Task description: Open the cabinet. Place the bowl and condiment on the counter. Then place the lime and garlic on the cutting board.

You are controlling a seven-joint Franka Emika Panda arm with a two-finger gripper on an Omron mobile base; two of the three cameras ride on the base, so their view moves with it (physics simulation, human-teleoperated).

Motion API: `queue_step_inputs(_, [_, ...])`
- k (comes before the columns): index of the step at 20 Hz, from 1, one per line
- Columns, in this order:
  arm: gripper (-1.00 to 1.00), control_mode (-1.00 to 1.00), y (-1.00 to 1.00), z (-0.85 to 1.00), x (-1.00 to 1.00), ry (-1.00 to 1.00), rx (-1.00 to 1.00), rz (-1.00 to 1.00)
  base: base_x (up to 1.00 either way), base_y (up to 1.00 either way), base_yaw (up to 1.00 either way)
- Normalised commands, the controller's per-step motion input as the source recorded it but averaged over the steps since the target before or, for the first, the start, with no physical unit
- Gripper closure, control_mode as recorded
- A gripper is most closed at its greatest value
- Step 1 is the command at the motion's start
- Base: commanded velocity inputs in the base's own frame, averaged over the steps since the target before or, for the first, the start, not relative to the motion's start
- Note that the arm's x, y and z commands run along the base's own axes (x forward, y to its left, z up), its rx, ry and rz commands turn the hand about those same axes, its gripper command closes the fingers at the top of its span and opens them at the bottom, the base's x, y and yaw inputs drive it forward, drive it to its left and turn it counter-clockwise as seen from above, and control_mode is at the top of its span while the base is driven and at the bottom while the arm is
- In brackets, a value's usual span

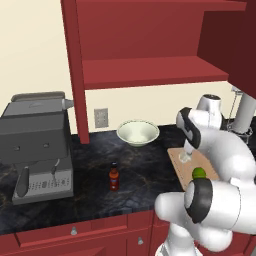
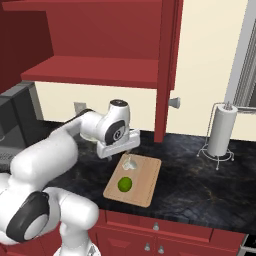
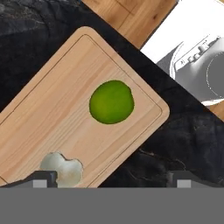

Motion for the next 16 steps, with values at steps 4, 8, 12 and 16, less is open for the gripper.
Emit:
queue_step_inputs(4, [-1.00,-1.00,0.25,0.20,-0.52,0.00,-0.01,-0.01,0.00,0.00,0.00])
queue_step_inputs(8, [-1.00,-1.00,0.28,0.22,-0.52,0.00,-0.02,-0.01,0.00,0.00,0.00])
queue_step_inputs(12, [-1.00,-1.00,0.27,0.22,-0.54,-0.01,-0.03,0.00,0.00,0.00,0.00])
queue_step_inputs(16, [-1.00,-1.00,0.28,0.23,-0.55,-0.02,-0.04,0.00,0.00,0.00,0.00])
